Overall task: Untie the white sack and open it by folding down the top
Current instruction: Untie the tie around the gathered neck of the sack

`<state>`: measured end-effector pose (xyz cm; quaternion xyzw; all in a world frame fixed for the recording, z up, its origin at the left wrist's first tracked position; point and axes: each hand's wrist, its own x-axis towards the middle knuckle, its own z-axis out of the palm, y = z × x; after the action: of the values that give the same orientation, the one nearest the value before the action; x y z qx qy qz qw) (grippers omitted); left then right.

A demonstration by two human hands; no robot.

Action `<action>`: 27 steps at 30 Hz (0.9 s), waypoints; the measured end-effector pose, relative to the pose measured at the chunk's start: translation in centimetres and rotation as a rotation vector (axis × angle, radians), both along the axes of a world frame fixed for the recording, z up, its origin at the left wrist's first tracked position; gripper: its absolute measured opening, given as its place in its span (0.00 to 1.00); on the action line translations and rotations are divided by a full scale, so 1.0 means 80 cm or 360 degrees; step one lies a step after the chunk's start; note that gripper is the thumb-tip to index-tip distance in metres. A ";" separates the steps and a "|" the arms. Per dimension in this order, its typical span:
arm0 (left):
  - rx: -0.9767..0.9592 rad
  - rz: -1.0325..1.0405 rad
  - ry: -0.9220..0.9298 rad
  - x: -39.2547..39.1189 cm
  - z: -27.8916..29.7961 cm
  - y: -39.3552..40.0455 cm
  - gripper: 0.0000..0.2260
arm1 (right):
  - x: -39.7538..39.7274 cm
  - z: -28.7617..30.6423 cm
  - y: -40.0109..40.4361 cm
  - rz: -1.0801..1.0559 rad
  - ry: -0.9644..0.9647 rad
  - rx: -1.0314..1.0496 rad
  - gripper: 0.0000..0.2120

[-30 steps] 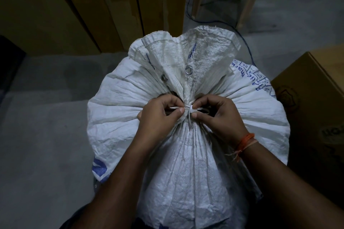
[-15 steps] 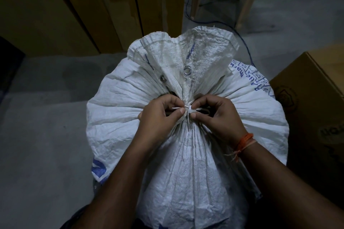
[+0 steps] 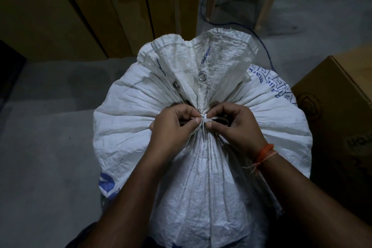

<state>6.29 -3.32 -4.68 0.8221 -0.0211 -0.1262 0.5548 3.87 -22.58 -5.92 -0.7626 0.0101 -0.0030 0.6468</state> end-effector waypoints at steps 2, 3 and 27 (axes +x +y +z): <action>0.0002 -0.0011 -0.0003 -0.001 0.001 -0.001 0.06 | 0.000 -0.001 0.000 -0.0008 0.0000 -0.0015 0.07; 0.0002 -0.0014 -0.0001 -0.001 0.000 -0.001 0.06 | 0.000 -0.001 0.000 -0.0010 0.0001 -0.0013 0.07; 0.0060 -0.0022 -0.0055 0.001 0.001 0.002 0.01 | 0.001 0.000 -0.001 -0.0007 0.0004 0.0023 0.09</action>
<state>6.34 -3.15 -4.58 0.8343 -0.0341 -0.1162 0.5379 3.91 -22.63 -5.89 -0.7579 0.0126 -0.0034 0.6522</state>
